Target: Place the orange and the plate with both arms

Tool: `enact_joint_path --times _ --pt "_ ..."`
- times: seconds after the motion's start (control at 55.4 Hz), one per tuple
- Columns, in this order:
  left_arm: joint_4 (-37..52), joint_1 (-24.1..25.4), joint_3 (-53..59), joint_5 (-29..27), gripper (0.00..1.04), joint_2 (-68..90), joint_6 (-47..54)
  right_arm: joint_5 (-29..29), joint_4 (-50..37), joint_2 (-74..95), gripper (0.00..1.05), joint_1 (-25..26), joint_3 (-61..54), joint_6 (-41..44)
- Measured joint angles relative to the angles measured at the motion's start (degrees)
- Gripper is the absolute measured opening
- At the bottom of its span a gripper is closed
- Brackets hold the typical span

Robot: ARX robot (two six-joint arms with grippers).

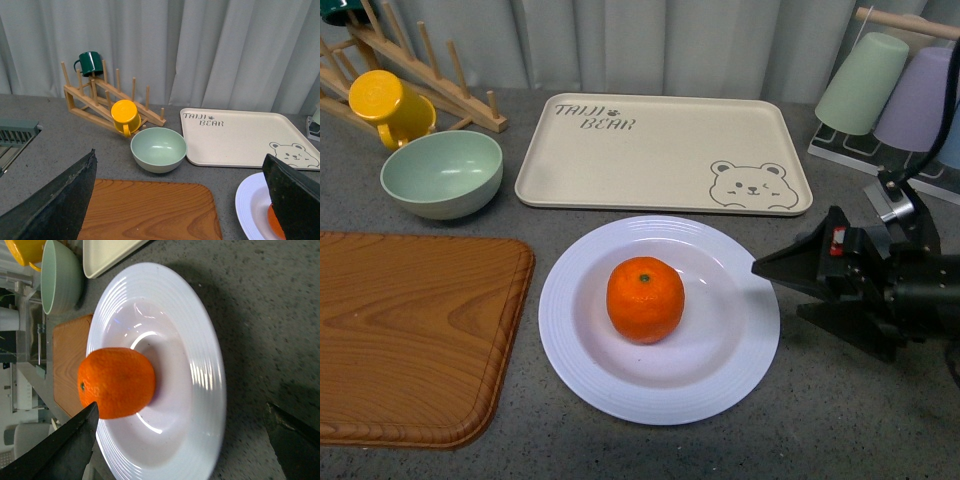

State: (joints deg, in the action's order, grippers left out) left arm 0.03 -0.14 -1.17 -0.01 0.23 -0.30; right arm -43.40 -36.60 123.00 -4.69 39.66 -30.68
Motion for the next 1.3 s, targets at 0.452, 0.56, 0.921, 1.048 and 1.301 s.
enact_joint_path --times 0.452,0.56,0.921,1.048,1.301 --pt "0.0 0.0 0.0 0.0 0.98 0.0 0.0 1.4 -6.3 7.5 0.96 -4.4 5.0 -12.3" --pt "0.0 0.0 0.0 0.0 0.98 0.0 0.0 1.6 -7.6 8.3 0.96 -5.0 5.5 -14.4" --pt "0.0 0.0 0.0 0.0 0.98 0.0 0.0 2.7 -8.1 11.4 0.52 -5.4 5.7 -15.7" --pt "0.0 0.0 0.0 0.0 0.98 0.0 0.0 2.8 -8.5 11.6 0.32 -5.4 5.7 -15.7" --pt "0.0 0.0 0.0 0.0 0.98 0.0 0.0 1.0 -9.3 12.3 0.03 -4.9 5.8 -16.2"
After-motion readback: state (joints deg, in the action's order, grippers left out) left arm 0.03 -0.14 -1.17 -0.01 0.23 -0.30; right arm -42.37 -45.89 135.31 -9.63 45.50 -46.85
